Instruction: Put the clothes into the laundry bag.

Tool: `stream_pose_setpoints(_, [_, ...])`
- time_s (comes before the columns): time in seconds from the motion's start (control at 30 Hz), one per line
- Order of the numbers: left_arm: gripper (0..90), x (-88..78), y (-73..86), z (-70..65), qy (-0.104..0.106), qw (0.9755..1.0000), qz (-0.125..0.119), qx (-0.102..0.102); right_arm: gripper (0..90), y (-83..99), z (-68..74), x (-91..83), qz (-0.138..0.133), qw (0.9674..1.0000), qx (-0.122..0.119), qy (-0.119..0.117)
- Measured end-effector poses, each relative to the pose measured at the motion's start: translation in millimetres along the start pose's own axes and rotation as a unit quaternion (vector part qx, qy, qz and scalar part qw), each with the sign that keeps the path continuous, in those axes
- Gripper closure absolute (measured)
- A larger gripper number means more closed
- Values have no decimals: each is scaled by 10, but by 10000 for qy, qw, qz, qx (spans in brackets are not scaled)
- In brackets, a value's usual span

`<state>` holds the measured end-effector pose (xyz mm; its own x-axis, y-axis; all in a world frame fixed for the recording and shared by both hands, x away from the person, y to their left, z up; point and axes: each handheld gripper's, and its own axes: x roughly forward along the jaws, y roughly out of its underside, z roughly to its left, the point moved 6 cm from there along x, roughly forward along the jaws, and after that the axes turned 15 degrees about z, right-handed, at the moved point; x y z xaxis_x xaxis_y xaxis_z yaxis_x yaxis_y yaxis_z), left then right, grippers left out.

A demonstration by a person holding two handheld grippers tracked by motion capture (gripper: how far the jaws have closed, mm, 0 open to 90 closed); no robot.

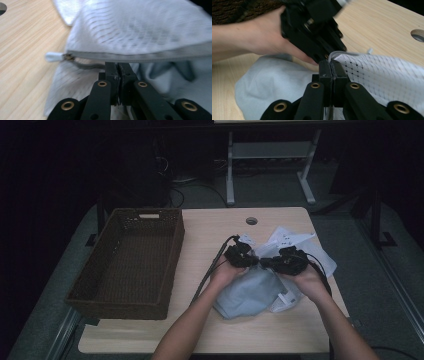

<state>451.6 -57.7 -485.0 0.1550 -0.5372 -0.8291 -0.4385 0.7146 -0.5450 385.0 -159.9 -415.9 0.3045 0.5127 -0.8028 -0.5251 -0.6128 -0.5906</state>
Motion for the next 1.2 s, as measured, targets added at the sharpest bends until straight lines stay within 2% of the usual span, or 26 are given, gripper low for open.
stream_pose_setpoints(0.03, [848, 25, 6, 12, 2, 10000, 36, -18, 881, 4, -7, -7, -8, 10000, -2, 11])
stream_pose_setpoints(0.1, [729, 21, 23, 47, -125, 9999, 48, -25, 881, 21, -25, -24, -16, 10000, 26, 10])
stream_pose_setpoints(0.17, [679, -50, 40, 97, -206, 9998, -23, -39, 881, 38, -42, -35, -25, 10000, 48, 12])
stream_pose_setpoints(0.27, [651, -185, 73, 220, -389, 9991, -112, -98, 881, 55, -54, -32, -10, 10000, 75, 16])
stream_pose_setpoints(0.33, [630, -226, 103, 322, -498, 9987, -43, -140, 881, 61, -56, -25, 5, 10000, 83, 11])
stream_pose_setpoints(0.47, [541, -141, 142, 466, -638, 9976, 231, -137, 881, 59, -48, -8, 36, 10000, 79, 10])
stream_pose_setpoints(0.63, [522, 23, 137, 495, -552, 9976, 416, -13, 881, 59, -47, 9, 50, 10000, 42, -5])
stream_pose_setpoints(0.73, [529, 78, 110, 464, -468, 9979, 447, 93, 881, 60, -50, 10, 46, 10000, 40, -19])
stream_pose_setpoints(0.77, [562, 92, 100, 452, -452, 9978, 458, 139, 881, 61, -52, 11, 44, 10000, 40, -20])
stream_pose_setpoints(0.83, [645, 109, 96, 439, -372, 9978, 536, 150, 881, 61, -53, 10, 44, 10000, 36, -19])
stream_pose_setpoints(0.93, [842, 96, 120, 429, -263, 9974, 653, 132, 881, 63, -54, 6, 46, 10000, 31, -10])
stream_pose_setpoints(0.97, [877, 79, 133, 430, -245, 9972, 689, 130, 881, 65, -55, 3, 45, 10000, 34, -10])
stream_pose_setpoints(1.2, [893, -124, 298, 432, -236, 9966, 779, -112, 881, 72, -66, 7, 64, 10000, 52, 39])
